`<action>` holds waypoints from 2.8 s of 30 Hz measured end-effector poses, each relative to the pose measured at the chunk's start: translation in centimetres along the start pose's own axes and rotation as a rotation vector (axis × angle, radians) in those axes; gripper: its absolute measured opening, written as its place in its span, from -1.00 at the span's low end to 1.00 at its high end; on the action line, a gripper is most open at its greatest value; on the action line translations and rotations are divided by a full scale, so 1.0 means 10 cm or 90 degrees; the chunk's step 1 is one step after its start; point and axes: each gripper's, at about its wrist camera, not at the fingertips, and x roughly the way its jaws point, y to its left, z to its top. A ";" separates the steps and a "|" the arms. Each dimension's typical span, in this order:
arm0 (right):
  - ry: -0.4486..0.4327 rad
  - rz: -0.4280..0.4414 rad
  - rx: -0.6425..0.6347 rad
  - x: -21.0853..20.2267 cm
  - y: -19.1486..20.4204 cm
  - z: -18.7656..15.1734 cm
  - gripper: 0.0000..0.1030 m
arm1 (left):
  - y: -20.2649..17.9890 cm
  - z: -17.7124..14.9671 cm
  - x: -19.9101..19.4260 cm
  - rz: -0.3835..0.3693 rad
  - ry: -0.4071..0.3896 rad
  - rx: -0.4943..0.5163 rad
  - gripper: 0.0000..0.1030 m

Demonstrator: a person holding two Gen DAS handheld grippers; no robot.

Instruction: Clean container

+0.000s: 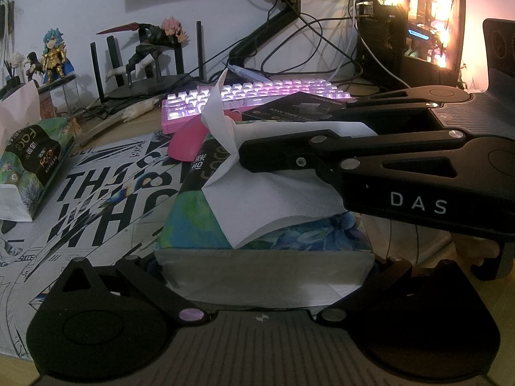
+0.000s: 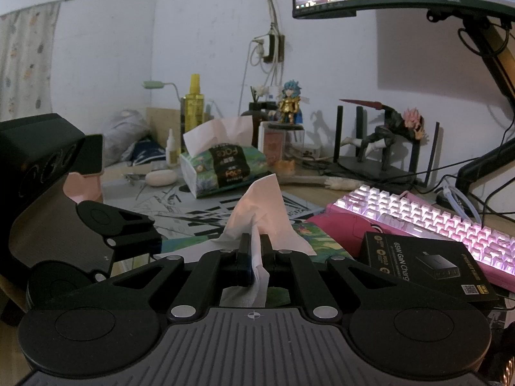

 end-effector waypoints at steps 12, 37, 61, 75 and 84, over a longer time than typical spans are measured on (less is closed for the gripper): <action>0.000 0.000 0.001 0.00 0.00 0.00 -0.89 | 0.00 0.00 0.00 0.000 0.000 0.000 1.00; 0.000 0.001 -0.002 0.00 0.01 0.00 -0.89 | 0.00 0.00 0.00 0.000 0.000 0.000 1.00; -0.001 0.012 -0.003 0.00 0.00 0.00 -0.89 | -0.01 0.00 0.00 0.000 0.000 0.000 1.00; -0.003 0.032 -0.002 0.00 0.02 0.02 -0.89 | -0.01 0.00 0.00 0.000 0.000 0.000 1.00; -0.002 0.021 -0.002 0.00 0.01 0.01 -0.90 | -0.01 0.00 0.00 0.000 0.000 0.000 1.00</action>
